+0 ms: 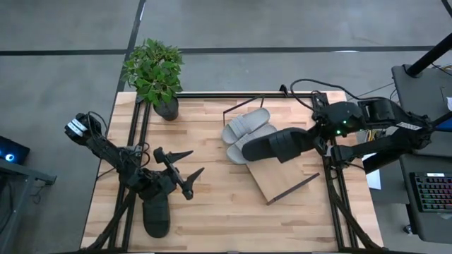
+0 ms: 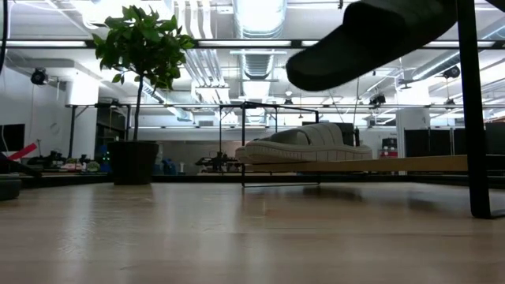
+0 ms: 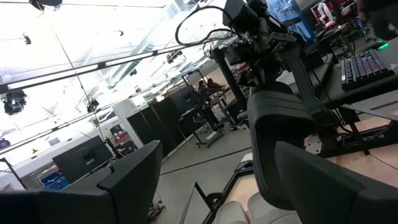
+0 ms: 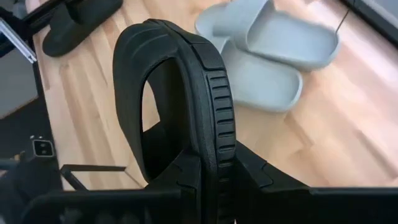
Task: Pick and place slides into the shelf
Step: Put the top black slide on the shelf
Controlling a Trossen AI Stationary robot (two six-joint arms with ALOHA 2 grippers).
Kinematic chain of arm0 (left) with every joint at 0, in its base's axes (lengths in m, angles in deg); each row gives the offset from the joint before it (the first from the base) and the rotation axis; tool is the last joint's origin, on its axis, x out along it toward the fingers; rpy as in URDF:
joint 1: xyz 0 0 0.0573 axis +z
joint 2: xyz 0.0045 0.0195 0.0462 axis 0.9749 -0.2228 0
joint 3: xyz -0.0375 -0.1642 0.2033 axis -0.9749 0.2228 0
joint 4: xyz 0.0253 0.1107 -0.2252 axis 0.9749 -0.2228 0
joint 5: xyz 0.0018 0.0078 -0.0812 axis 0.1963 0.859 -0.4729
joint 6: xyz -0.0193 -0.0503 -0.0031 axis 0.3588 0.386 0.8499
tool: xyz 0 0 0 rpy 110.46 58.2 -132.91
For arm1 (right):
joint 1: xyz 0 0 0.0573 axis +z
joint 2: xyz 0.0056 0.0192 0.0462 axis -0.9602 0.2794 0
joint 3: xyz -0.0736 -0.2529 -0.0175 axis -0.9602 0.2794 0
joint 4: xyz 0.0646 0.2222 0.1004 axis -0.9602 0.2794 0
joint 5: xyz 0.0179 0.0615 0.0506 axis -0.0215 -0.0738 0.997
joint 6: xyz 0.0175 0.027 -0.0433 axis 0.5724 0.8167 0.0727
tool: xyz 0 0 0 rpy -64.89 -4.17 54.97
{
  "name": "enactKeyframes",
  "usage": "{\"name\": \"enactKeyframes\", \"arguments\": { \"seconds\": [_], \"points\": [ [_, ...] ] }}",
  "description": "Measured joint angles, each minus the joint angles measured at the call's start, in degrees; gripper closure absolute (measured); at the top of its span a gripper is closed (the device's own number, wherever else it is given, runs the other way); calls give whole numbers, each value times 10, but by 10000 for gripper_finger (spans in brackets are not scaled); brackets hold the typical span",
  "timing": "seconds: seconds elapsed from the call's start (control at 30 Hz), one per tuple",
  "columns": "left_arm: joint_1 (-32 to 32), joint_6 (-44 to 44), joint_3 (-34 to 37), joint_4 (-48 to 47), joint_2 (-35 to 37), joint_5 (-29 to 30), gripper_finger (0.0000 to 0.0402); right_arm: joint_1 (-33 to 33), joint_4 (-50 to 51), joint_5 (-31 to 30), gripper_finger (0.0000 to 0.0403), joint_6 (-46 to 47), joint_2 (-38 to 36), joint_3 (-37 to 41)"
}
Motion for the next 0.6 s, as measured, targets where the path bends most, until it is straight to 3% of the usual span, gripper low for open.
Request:
{"name": "enactKeyframes", "arguments": {
  "seconds": [0.47, 0.6],
  "points": [
    [0, 0, 0, 0, 0, 1, 107, -12, -27, 74, 363, 34, 17, 92],
    [0, 0, 0, 0, 0, 1, 107, -39, -64, 128, 363, 31, 14, 121]
  ]
}}
